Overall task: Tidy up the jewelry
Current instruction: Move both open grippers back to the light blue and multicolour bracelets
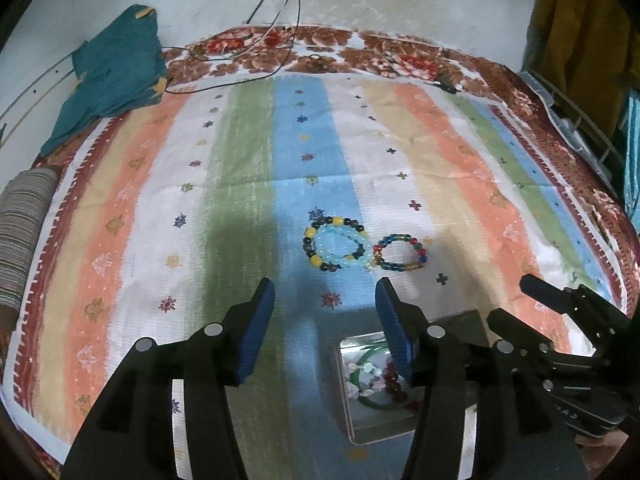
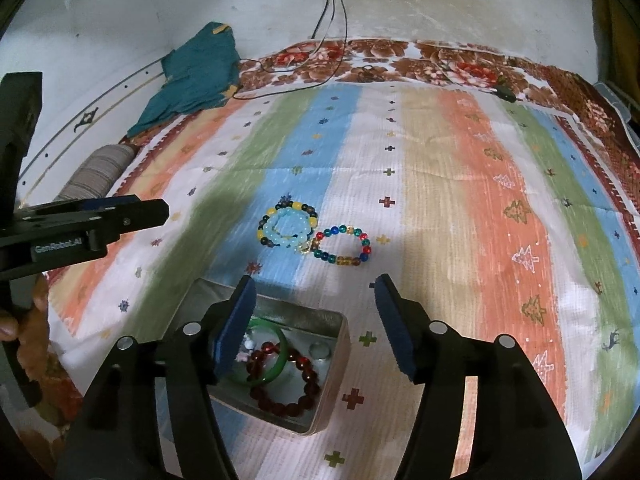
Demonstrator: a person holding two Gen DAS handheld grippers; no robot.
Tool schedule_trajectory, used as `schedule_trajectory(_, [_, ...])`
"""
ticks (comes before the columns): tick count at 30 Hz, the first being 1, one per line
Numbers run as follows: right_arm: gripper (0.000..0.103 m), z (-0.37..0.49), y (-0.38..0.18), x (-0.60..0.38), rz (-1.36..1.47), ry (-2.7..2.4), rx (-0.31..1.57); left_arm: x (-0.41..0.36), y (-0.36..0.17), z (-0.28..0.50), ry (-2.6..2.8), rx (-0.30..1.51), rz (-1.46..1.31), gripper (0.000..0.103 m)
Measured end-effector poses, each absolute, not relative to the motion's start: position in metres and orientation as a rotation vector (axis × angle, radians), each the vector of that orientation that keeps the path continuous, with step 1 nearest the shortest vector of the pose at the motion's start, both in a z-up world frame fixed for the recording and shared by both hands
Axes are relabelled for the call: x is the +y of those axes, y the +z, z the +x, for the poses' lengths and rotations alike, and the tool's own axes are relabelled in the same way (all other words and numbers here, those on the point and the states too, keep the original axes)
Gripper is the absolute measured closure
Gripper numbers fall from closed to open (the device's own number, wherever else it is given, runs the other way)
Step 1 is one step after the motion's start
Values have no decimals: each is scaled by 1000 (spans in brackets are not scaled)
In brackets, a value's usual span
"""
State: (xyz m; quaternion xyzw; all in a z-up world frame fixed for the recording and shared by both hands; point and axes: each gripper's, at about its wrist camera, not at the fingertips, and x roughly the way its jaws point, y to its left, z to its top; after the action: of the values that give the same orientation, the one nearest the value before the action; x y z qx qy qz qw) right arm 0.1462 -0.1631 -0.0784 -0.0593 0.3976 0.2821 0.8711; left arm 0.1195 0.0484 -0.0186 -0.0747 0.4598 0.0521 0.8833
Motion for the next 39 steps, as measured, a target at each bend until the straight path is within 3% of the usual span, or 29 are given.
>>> schedule_trajectory(39, [38, 203, -92, -161, -136, 479, 856, 51, -49, 168, 171, 1032, -56, 48])
